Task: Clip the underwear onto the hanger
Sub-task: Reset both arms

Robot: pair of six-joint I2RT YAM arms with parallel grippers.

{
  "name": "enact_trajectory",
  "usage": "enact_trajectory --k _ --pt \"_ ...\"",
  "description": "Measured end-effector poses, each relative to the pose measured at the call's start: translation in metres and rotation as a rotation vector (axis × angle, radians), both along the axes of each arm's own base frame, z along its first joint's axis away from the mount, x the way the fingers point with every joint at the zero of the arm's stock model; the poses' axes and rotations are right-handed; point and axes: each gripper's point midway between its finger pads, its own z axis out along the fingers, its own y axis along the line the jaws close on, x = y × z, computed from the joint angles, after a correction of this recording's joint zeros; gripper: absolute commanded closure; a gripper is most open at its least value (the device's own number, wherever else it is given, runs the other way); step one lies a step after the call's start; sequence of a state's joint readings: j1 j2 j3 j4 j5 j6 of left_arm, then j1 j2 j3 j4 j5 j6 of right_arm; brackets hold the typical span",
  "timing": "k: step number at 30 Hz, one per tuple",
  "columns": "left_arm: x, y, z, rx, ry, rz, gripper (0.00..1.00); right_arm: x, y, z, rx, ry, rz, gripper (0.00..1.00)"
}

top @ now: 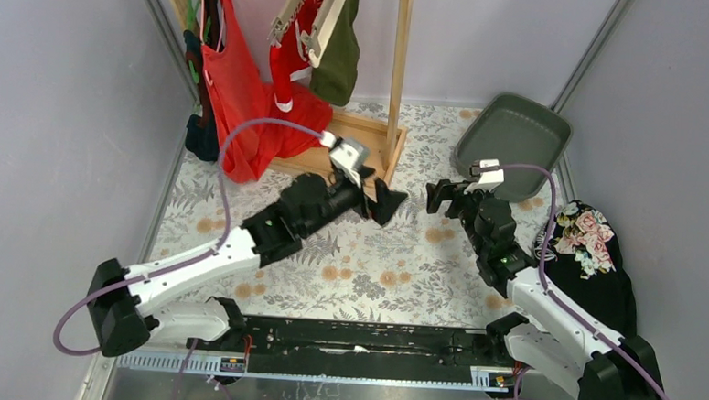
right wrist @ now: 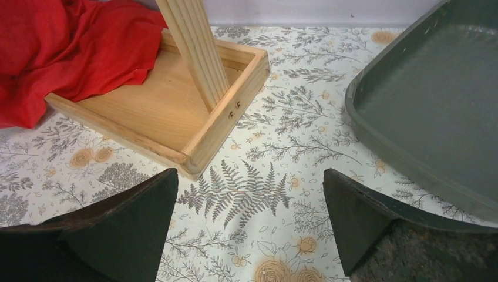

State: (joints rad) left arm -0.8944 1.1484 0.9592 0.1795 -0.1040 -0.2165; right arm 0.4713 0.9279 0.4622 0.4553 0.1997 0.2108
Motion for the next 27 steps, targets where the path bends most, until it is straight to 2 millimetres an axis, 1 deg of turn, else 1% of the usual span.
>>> enact_trajectory --k 3,6,9,11,13,15,18,23,25,27 --pt "-0.020 -0.028 -0.028 0.037 0.017 -0.062 0.00 0.001 -0.001 -0.006 0.011 0.021 -0.013 0.01" --pt "-0.040 -0.043 -0.063 0.057 0.037 -0.115 0.00 0.001 -0.008 -0.011 0.022 0.044 -0.059 0.01" --pt "-0.046 -0.039 -0.094 0.055 0.072 -0.114 0.00 -0.001 -0.018 -0.019 0.010 0.074 -0.113 0.01" --pt "-0.048 -0.034 -0.109 0.055 0.093 -0.103 0.00 -0.005 -0.028 -0.022 0.006 0.086 -0.160 0.01" --pt "-0.050 -0.028 -0.121 0.057 0.112 -0.093 0.00 -0.010 -0.038 -0.022 0.009 0.086 -0.203 0.01" --pt "-0.053 -0.022 -0.126 0.054 0.124 -0.087 0.00 -0.013 -0.045 -0.020 0.021 0.072 -0.234 0.01" --pt "-0.057 -0.013 -0.124 0.035 0.124 -0.077 0.00 -0.018 -0.053 -0.018 0.038 0.048 -0.263 0.01" --pt "-0.064 0.001 -0.113 -0.015 0.110 -0.069 0.00 -0.021 -0.058 -0.033 0.019 0.068 -0.283 0.01" --pt "-0.066 0.004 -0.112 -0.022 0.106 -0.071 0.00 -0.020 -0.057 -0.037 0.013 0.077 -0.282 0.01" --pt "-0.068 0.006 -0.115 -0.018 0.108 -0.073 0.00 -0.020 -0.056 -0.038 0.013 0.080 -0.274 0.01"
